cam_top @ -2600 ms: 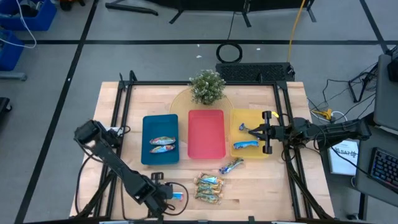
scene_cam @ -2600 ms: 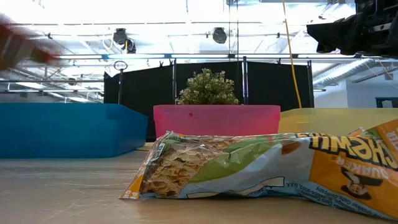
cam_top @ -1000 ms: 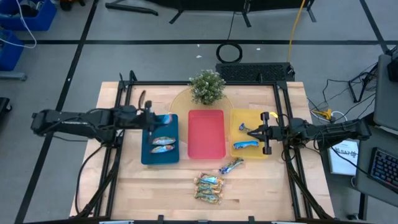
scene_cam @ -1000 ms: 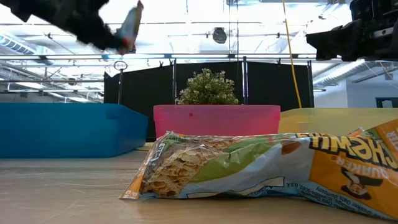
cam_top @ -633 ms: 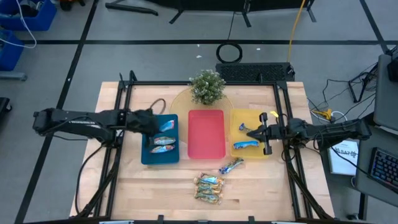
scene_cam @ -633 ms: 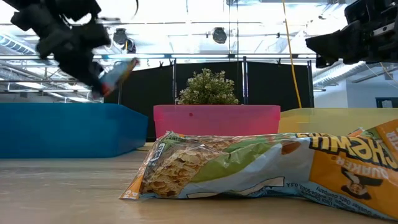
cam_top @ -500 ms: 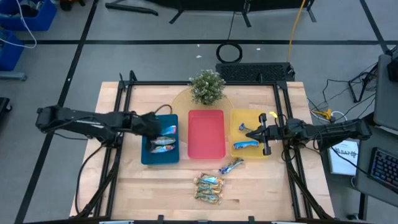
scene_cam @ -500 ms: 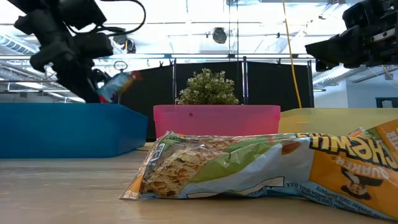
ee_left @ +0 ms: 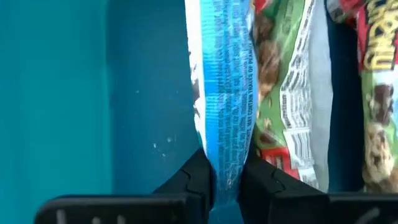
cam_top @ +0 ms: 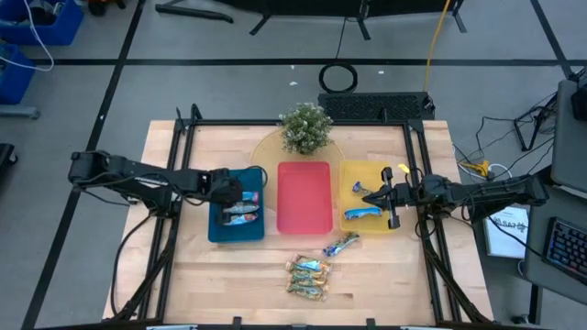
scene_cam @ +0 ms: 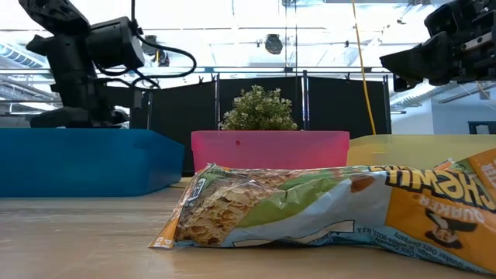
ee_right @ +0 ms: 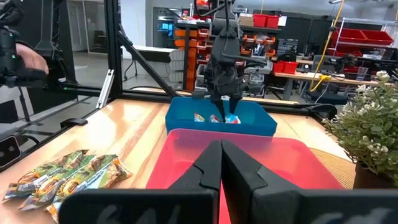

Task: Pick and place Granola Bars by type
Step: Put the red granola bar into the blue bin, then put the blue granola bar into the yellow bin

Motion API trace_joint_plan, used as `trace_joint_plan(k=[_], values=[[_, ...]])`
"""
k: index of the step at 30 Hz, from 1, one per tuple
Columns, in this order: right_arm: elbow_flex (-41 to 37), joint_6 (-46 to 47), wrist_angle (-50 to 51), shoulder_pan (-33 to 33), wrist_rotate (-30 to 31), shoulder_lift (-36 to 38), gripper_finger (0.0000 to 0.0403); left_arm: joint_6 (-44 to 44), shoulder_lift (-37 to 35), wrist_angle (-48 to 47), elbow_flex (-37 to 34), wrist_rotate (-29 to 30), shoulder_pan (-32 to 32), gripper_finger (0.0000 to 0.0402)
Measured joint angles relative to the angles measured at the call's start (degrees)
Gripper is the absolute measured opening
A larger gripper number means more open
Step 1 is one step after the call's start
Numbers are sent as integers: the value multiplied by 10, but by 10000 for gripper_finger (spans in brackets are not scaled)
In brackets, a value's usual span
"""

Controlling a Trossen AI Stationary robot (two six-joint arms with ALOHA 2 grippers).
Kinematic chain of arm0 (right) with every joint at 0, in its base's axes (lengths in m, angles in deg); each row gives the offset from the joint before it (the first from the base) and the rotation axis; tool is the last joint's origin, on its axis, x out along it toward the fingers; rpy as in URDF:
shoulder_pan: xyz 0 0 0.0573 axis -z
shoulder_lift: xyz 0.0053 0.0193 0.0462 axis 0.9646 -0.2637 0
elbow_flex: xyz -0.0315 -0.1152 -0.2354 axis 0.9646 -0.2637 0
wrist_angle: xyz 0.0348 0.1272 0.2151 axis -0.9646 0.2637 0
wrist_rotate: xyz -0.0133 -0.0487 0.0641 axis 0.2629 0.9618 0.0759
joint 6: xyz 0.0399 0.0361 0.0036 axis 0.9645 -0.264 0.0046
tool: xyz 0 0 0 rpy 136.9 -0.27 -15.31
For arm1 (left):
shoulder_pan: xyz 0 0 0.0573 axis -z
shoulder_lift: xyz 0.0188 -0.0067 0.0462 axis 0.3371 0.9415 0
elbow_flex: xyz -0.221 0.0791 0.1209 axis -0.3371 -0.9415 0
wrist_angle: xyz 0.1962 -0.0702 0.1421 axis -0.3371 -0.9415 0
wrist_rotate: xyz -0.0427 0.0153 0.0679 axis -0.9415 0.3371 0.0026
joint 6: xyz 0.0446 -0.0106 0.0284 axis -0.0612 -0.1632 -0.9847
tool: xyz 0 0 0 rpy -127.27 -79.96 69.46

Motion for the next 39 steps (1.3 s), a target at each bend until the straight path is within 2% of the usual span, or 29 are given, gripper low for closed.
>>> trace_joint_plan(k=[9, 15, 19, 23, 25, 27, 29, 32, 39], values=[[0, -10, -4, 0, 0, 0, 2, 27, -17, -8, 14, -2, 0, 110], [0, -28, -7, 0, 0, 0, 2, 49, -18, -57, 68, 13, 0, 151], [0, -42, -6, 0, 0, 0, 2, -5, -34, 0, 91, 10, 26, 158], [0, -46, -6, 0, 0, 0, 2, -129, -92, 179, 71, -77, 78, 125], [0, -44, -3, 0, 0, 0, 2, -164, -131, 277, 52, -140, 93, 99], [0, -43, -4, 0, 0, 0, 2, -192, -173, 332, 24, -181, 95, 71], [0, -43, -2, 0, 0, 0, 2, -211, -213, 349, -5, -187, 91, 43], [0, -43, -2, 0, 1, 0, 2, -210, -283, 355, -38, -160, 84, 8], [0, -62, -13, 0, 6, 0, 2, -234, -428, 380, -130, -144, 80, 4]])
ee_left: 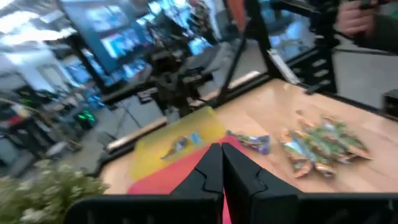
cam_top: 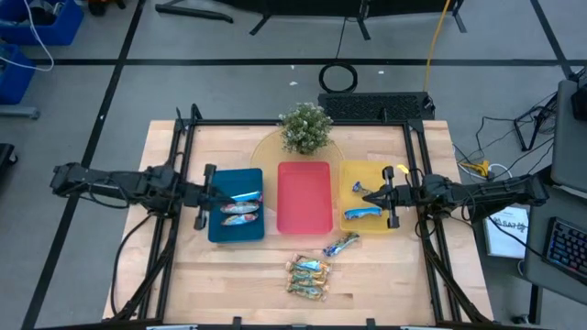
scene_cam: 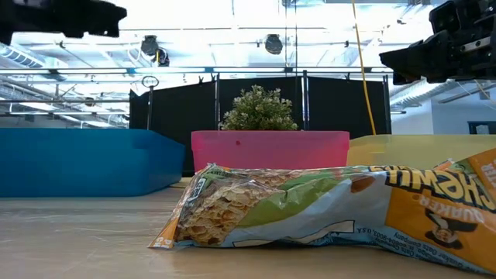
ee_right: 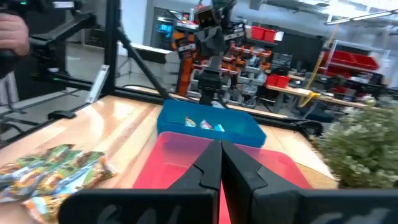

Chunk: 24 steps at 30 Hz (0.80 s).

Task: Pick and place Granola Bars by type
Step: Put the blue granola bar into the yellow bin

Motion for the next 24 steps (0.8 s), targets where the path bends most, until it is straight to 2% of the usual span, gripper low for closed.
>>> trace_joint_plan(k=[5, 9, 11, 13, 15, 18, 21, 24], values=[[0, -10, -3, 0, 69, 0, 2, 5, -33, 53, -75, 8, -26, 4], [1, -12, -16, 0, 152, 0, 1, 5, -37, 173, -147, -19, -42, 7], [17, -18, -7, -6, 230, -3, 1, 7, -37, 208, -172, 13, -51, 8], [48, -28, 64, -21, 280, -23, 1, 20, -37, 193, -175, 58, -58, 9], [102, -26, 94, -38, 294, -56, 1, 36, -37, 183, -171, 85, -63, 9], [190, -18, 130, -70, 297, -133, 0, 44, -37, 182, -171, 93, -63, 9], [283, 5, 223, -100, 304, -244, 0, 43, -37, 182, -171, 92, -63, 9], [388, 70, 338, -121, 313, -367, 0, 47, -37, 183, -171, 93, -63, 10]])
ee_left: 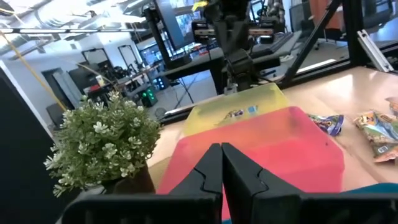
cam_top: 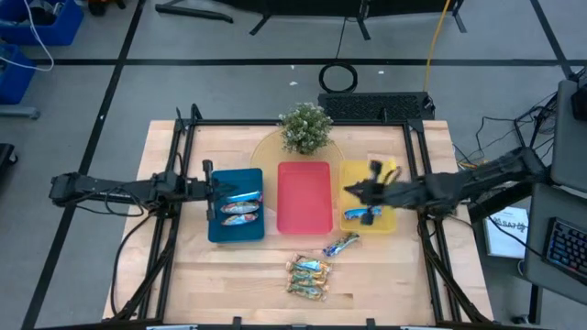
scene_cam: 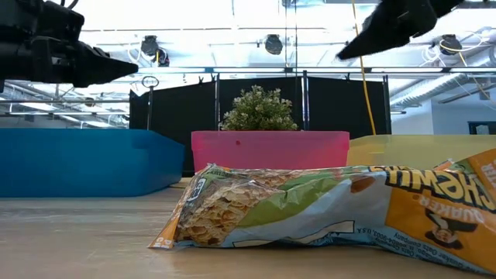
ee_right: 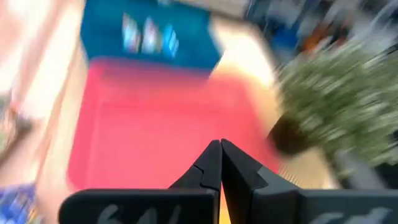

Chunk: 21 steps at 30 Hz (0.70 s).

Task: Pick and place Granola Bars by type
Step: Put the blue granola bar into the yellow bin

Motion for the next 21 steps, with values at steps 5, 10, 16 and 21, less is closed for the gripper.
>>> trace_joint_plan(k=[5, 10, 16, 21], values=[[134, 82, 161, -28, -81, -200, 1, 48, 0, 0, 0, 0, 0, 10], [221, 86, 159, -74, -170, -318, 43, 92, 0, 0, 0, 0, 0, 10], [276, 68, 212, -134, -186, -393, 140, 97, 0, -4, 0, -37, 0, 10], [276, 32, 225, -164, -185, -422, 202, 94, 0, -10, 0, -71, 0, 10]])
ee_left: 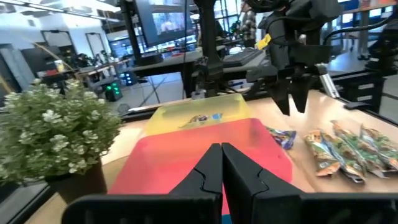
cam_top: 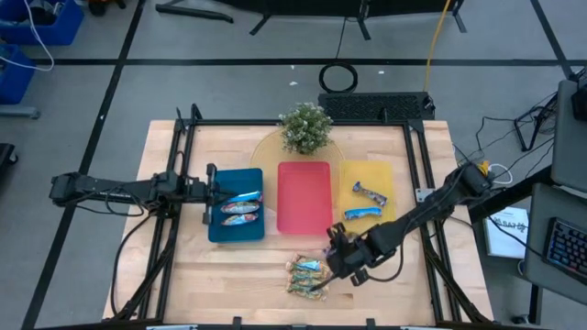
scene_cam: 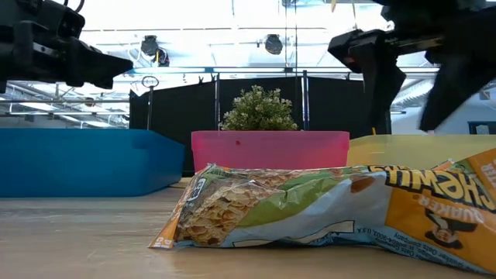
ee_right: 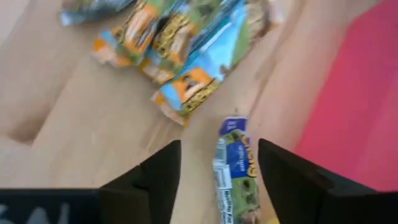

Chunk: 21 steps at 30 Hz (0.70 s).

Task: Pick and place Granola Bars by type
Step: Put the blue granola bar into the yellow bin

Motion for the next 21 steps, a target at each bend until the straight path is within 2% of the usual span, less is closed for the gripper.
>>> trace_joint_plan(k=[4, 11, 15, 21], values=[[0, -22, 6, 1, 0, -19, 220, 0, 0, -8, 0, -2, 0, 10], [0, -36, 7, 33, -3, -38, 221, 3, 0, -18, 0, -4, 0, 10], [-3, -30, 1, 57, -59, -37, 221, 2, 0, -26, 1, -4, 0, 10], [-33, -27, -5, 81, -88, -38, 221, 0, 0, -44, 1, -4, 0, 10]])
